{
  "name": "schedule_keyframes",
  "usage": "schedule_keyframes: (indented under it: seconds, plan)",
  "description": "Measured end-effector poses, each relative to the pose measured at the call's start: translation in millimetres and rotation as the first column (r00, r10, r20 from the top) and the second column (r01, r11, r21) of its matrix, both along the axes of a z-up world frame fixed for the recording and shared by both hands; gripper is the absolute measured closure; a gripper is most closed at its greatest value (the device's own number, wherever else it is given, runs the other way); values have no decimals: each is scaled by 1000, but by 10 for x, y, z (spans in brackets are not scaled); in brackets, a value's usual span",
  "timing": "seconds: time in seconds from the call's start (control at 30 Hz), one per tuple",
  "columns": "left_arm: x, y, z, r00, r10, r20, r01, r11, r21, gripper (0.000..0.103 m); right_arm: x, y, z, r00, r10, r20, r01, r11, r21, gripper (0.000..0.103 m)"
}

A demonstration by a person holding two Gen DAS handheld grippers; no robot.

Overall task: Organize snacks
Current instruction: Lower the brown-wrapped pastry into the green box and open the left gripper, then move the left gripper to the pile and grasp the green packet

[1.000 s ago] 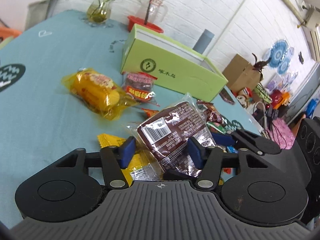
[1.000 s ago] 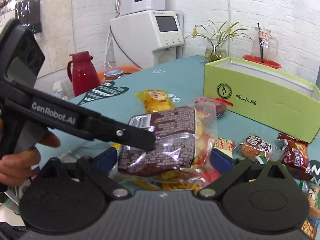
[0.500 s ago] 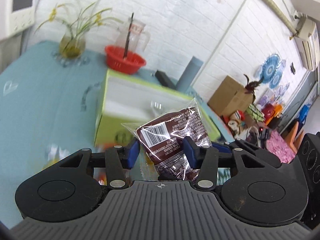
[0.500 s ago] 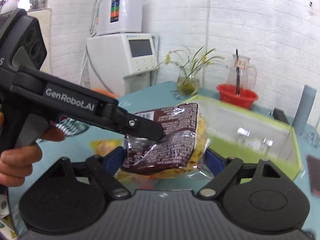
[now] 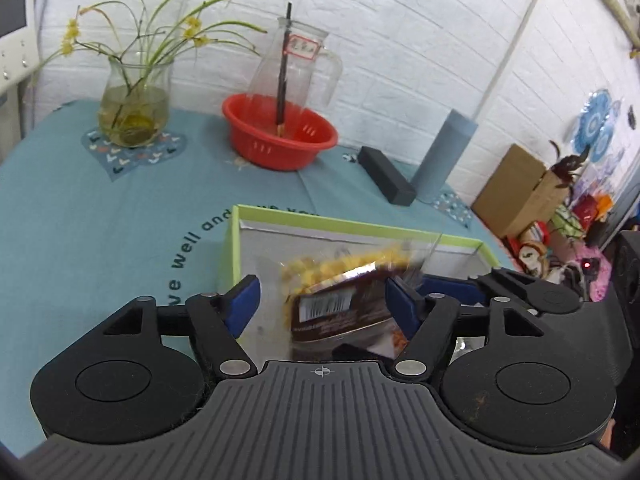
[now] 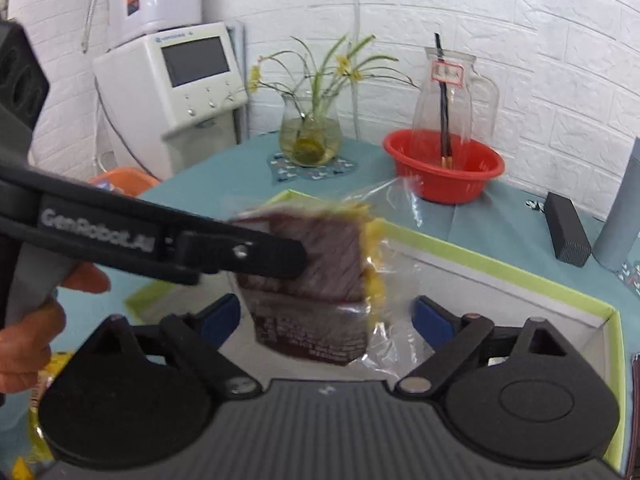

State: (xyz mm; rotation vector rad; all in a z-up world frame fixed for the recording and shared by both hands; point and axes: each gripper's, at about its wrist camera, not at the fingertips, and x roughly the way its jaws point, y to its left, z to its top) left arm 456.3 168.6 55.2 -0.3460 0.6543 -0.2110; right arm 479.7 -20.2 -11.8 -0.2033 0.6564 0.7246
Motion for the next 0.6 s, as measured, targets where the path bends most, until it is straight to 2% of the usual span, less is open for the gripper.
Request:
schedule_keyframes:
  seconds: [0.1,0.17,0.27,0.33,0.47,0.6]
  plan:
    - [-182,54,171,998,9,56,-7,1000,-28,41,-154,-114,156,999,-6,34,5,999,47,10]
    - [-359,82,328,995,21,100,-17,999,-34,38,-365,-182,287,996,-6,91,2,999,52,10]
    - [-709,105,515,987,27,159,-21,999,-42,32,-740,-375,469,989,-6,151,-6,997,80,10]
    - [-1007,95,576,983,27,182,-20,999,-41,29,-1008,-520,523,989,-8,151,-9,994,108,10]
    - [-1584,31,481,981,8,192,1,999,-45,26,-1575,-742,438,993,4,114,-19,991,135,10]
    - [-2065,-74,186,991,9,134,0,998,-63,26,-2174,-869,138,999,-25,47,19,992,124,10]
